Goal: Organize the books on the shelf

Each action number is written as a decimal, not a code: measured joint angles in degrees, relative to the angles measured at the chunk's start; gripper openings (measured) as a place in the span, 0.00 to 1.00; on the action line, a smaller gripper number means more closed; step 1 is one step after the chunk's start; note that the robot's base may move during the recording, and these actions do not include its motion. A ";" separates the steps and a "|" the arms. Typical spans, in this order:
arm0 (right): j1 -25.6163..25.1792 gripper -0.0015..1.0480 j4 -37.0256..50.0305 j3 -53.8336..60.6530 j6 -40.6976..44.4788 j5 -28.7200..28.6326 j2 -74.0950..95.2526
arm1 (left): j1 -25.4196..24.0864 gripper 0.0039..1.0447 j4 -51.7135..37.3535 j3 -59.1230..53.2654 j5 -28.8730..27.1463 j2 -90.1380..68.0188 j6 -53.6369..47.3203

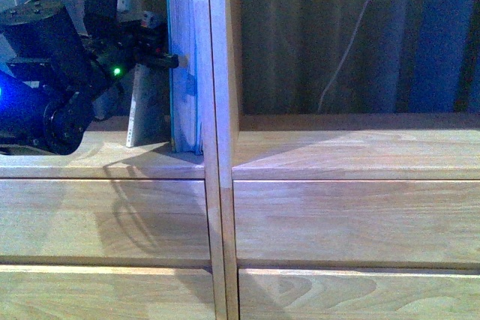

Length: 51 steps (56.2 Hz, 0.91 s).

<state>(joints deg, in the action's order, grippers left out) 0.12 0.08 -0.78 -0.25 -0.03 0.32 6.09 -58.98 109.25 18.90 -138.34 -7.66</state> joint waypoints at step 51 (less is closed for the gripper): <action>0.00 0.93 0.00 0.00 0.00 0.00 0.00 | 0.96 0.93 2.40 -22.95 -6.19 18.29 5.70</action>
<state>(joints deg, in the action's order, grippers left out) 0.12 0.08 -0.78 -0.25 -0.03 0.32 7.05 -56.58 86.30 12.71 -120.05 -1.96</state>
